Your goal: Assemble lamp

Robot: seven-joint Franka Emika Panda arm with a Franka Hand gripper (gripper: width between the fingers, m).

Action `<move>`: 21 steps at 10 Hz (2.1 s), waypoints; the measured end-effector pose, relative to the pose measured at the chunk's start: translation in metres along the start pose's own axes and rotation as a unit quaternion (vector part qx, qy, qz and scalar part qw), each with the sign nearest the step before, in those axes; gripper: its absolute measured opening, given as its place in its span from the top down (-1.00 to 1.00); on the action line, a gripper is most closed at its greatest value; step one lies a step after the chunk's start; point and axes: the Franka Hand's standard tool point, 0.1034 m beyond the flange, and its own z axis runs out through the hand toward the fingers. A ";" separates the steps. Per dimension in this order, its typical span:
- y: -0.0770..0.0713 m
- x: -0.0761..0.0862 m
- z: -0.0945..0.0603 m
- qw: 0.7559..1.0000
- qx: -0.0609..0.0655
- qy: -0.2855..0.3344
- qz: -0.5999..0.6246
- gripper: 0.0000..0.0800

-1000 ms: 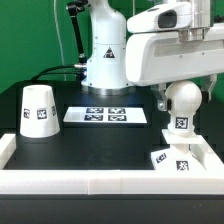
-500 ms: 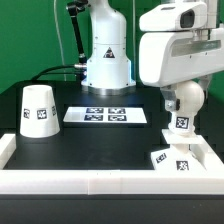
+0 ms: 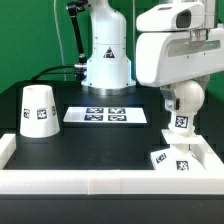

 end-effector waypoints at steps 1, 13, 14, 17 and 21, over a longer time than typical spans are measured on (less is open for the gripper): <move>0.001 -0.001 0.000 0.999 0.001 0.002 0.045 -0.44; -0.002 0.000 0.000 0.803 0.005 0.000 0.596 -0.45; -0.002 0.000 0.001 0.783 0.008 -0.001 0.622 -0.45; -0.009 0.001 0.001 0.662 0.025 -0.008 0.749 -0.45; -0.011 0.002 0.003 0.523 0.050 -0.027 0.850 -0.45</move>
Offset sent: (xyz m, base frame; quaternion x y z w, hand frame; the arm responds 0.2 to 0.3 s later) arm -0.0088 -0.0014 -0.0015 -0.0114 0.0028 0.3007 0.9537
